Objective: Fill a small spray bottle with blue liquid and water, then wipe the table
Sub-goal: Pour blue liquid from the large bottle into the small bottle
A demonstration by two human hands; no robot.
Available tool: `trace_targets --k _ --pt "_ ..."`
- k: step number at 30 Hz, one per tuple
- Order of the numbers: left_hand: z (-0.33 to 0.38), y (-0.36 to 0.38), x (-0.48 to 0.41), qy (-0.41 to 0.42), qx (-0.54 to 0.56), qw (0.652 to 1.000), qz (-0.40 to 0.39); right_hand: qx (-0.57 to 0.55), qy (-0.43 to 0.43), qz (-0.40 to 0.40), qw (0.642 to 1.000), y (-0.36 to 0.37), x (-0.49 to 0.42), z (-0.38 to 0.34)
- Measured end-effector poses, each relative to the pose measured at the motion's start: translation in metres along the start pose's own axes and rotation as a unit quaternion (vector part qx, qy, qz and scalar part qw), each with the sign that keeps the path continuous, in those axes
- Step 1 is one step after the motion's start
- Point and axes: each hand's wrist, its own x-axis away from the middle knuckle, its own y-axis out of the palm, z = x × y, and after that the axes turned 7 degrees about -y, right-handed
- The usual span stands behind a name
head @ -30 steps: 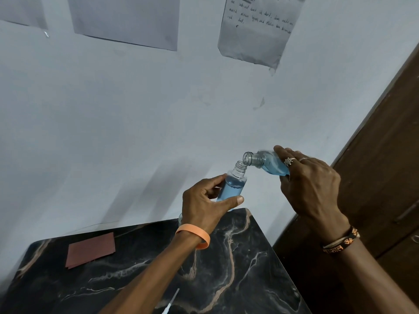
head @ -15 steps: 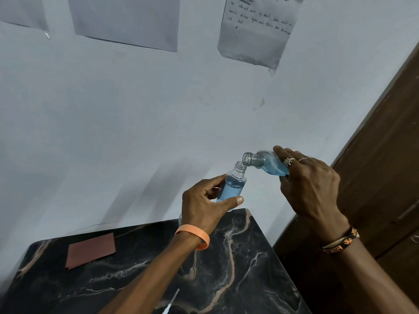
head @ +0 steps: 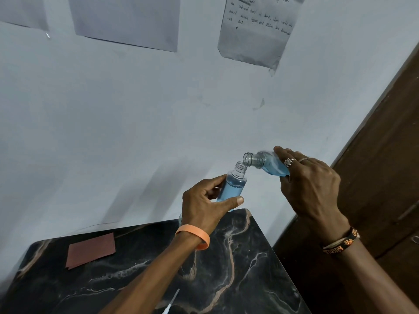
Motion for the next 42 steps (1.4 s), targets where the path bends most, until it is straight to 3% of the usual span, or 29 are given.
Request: trace_targets --k 42 --pt "-0.0026 -0.0006 0.0007 -0.004 0.005 1.0 -0.001 0.004 -0.001 -0.003 1.0 0.0017 0.001 0.0013"
